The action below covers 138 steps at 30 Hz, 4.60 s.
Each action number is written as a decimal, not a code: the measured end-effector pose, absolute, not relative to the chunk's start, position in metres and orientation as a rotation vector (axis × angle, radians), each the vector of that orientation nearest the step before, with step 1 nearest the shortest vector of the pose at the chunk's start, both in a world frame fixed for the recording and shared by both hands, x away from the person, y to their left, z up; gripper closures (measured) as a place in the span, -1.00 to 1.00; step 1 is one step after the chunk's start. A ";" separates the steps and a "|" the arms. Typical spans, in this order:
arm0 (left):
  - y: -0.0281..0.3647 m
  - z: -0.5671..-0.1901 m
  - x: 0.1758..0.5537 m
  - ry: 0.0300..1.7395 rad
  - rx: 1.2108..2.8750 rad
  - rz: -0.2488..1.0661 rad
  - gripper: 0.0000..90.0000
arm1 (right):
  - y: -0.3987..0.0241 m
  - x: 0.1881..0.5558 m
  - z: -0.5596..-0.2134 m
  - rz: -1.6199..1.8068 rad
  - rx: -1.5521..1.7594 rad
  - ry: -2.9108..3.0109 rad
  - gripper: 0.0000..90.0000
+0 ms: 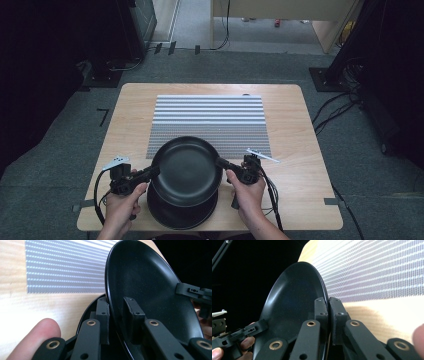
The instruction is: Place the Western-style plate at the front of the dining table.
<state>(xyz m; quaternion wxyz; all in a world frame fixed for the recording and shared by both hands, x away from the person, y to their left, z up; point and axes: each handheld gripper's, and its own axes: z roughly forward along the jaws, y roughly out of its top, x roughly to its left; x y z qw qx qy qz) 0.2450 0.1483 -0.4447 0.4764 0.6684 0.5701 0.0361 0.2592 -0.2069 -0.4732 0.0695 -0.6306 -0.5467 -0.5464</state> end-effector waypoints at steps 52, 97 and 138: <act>0.077 -0.462 0.424 1.547 1.665 -0.032 0.74 | -0.262 0.386 -0.494 -1.558 -2.156 -1.470 0.90; 0.056 -0.502 0.474 1.647 1.681 0.043 0.61 | -0.253 0.435 -0.525 -1.529 -2.328 -1.511 0.86; 0.129 -0.468 0.373 1.444 1.722 0.047 -0.66 | -0.305 0.355 -0.493 -1.616 -2.117 -2.045 -0.31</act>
